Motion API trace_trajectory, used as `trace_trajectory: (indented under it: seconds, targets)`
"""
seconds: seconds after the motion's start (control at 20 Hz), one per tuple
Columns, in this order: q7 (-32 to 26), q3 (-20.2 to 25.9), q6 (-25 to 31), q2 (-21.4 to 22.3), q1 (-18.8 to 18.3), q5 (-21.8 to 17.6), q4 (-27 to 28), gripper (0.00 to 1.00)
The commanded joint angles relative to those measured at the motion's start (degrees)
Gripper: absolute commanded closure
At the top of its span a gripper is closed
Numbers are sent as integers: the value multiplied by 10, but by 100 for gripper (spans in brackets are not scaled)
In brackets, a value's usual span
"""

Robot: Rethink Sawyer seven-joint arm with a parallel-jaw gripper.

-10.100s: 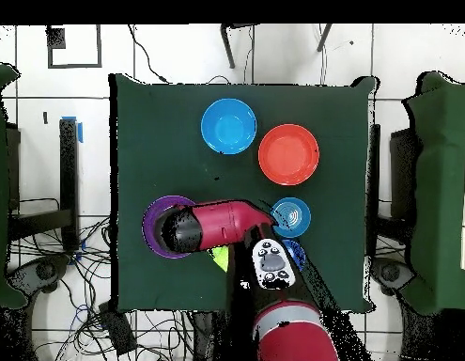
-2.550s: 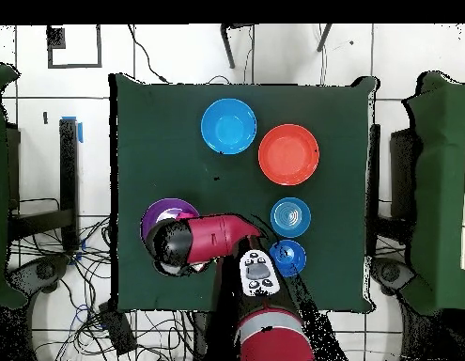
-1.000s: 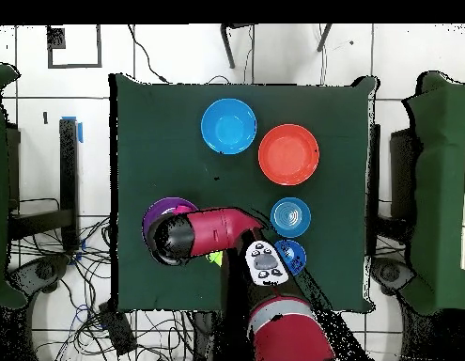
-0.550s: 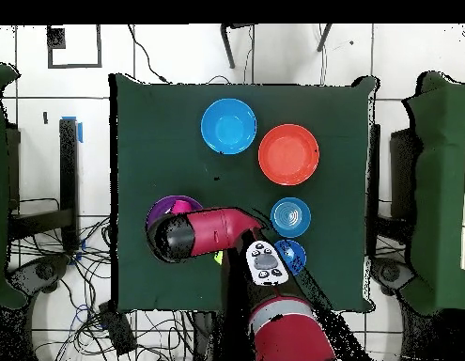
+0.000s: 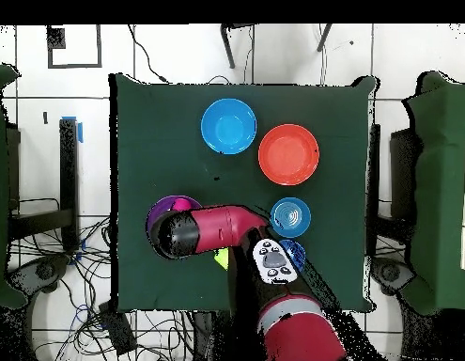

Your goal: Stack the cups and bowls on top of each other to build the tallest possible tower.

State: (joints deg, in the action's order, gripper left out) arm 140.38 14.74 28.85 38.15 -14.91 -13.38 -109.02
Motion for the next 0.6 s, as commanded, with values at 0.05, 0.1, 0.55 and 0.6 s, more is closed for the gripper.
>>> trace_trajectory:
  seconds: [0.05, 0.1, 0.55, 0.6]
  targets:
    - [-47, 63, -6, -6, -18, -9, 11, 0]
    - [-48, 67, -2, -5, -21, -8, 11, 0]
    - [-55, 89, 36, 2, -41, 4, 27, 0]
    - [-55, 91, 41, 3, -42, 5, 30, 0]
